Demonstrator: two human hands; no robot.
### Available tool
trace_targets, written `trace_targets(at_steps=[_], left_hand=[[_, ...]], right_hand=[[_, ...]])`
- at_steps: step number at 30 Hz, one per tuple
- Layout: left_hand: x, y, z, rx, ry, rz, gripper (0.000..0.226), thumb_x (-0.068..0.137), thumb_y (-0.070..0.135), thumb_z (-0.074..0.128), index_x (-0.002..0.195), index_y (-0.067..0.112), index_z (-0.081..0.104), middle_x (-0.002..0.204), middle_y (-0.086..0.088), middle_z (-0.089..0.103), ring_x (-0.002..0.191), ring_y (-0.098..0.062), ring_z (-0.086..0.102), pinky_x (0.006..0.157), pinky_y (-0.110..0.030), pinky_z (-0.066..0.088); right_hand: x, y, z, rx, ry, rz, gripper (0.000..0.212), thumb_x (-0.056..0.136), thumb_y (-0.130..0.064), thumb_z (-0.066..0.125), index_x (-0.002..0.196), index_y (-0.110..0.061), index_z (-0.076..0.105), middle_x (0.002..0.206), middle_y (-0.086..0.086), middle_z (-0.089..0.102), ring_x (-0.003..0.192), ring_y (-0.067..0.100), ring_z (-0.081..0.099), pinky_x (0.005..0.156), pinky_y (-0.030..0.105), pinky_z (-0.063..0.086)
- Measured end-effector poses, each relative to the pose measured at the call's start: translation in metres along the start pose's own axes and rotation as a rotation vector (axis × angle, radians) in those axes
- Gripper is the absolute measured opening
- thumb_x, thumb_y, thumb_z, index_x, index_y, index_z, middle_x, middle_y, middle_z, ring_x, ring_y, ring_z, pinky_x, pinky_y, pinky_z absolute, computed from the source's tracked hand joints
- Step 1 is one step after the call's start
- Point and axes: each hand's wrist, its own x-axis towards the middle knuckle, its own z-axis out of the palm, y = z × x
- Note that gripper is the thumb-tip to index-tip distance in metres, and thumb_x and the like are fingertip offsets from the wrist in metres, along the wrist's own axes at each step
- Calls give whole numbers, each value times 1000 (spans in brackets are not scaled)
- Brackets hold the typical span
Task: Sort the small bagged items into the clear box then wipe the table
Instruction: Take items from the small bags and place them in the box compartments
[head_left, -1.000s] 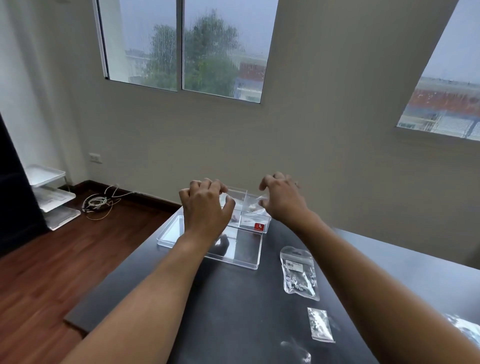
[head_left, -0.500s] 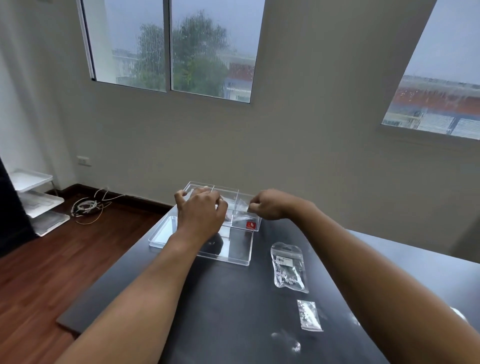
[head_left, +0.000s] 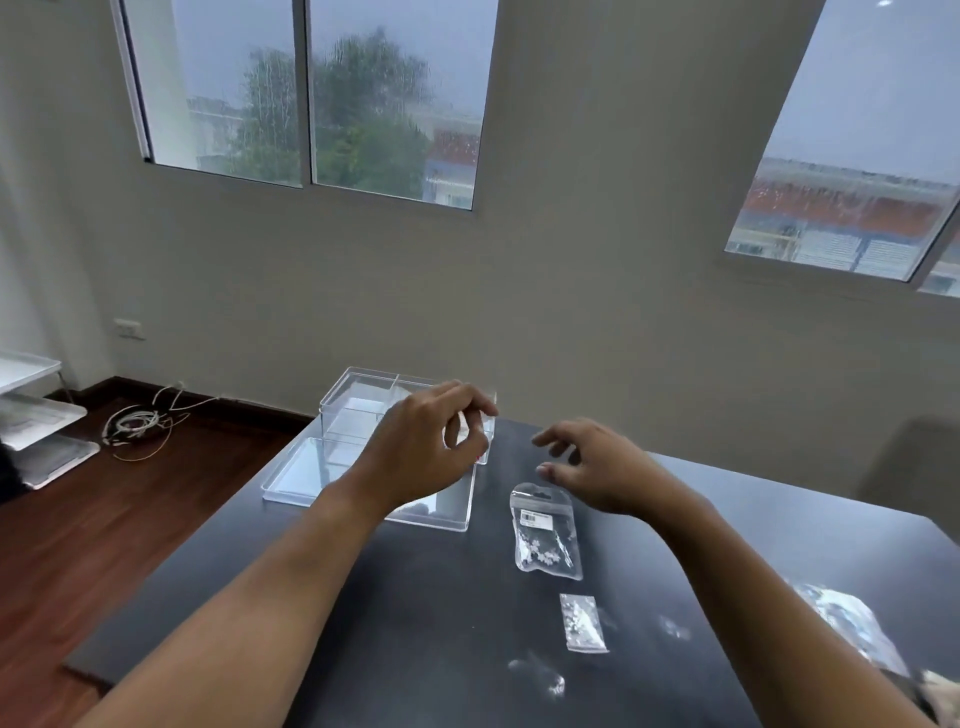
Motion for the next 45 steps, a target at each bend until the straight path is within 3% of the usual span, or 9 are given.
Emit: trace_targets(at_steps=[5,12,16,19,24,33,39,43,45], left_hand=[[-6,9,3,-47,-175,33,16,87,23,66,100,30,71,76,15,63,61,-14,60,65,-36,56],[-6,8,18,-54,-206,12,12,89,32,74,101,29,71,85,14,68,70,-15,64,68,-29,56],[-6,11,20,-145,-204,-136,38,86,42,81,118,26,68,96,11,71,76,-10,66,70,-13,51],[-7,12,20,-296,-283,-264,43,87,34,83,124,24,63,96,-3,72,76,-19,70,77,-28,59],[-4,7,18,-502,-340,-327,11,94,7,74,104,11,72,88,-6,79,69,-21,75,72,-23,58],[2,9,3,-486,-124,-363,11,97,16,72,88,11,76,77,-5,79,57,-18,69,66,-33,62],[9,-7,-16,-162,154,-301,19,99,33,69,86,22,78,74,13,76,62,-4,60,63,-20,45],[9,-30,-29,-10,378,-384,15,95,38,72,91,24,78,78,12,74,73,-10,68,78,-35,55],[7,-41,-37,93,449,-499,16,96,42,70,92,27,76,72,14,69,76,-13,69,87,-38,47]], right_hand=[[-15,11,10,-60,-2,13,37,88,-53,73,117,-30,70,106,-8,63,100,14,57,98,38,48],[-16,17,20,33,99,-36,7,95,-27,70,94,-20,71,103,-2,66,97,17,59,89,35,47],[-18,9,27,346,308,-89,7,99,-16,64,94,-13,67,82,-5,71,75,9,62,70,23,46],[-16,8,32,530,514,-100,8,99,-16,65,92,-12,65,72,-7,66,61,3,55,60,14,42],[-14,10,33,797,578,-97,5,98,-12,67,96,-8,66,74,14,72,55,16,61,57,35,54],[-16,-6,30,1098,520,-123,18,87,-3,79,99,8,71,85,28,73,62,22,69,61,29,62],[18,-35,17,1070,520,-140,11,91,-7,76,100,0,75,85,16,78,67,22,74,73,35,65],[65,-62,13,1014,467,-190,4,90,-10,78,89,-14,76,79,9,79,68,23,75,76,45,65],[93,-77,16,922,418,-221,12,89,-9,79,84,-20,75,77,6,79,67,22,76,75,49,65]])
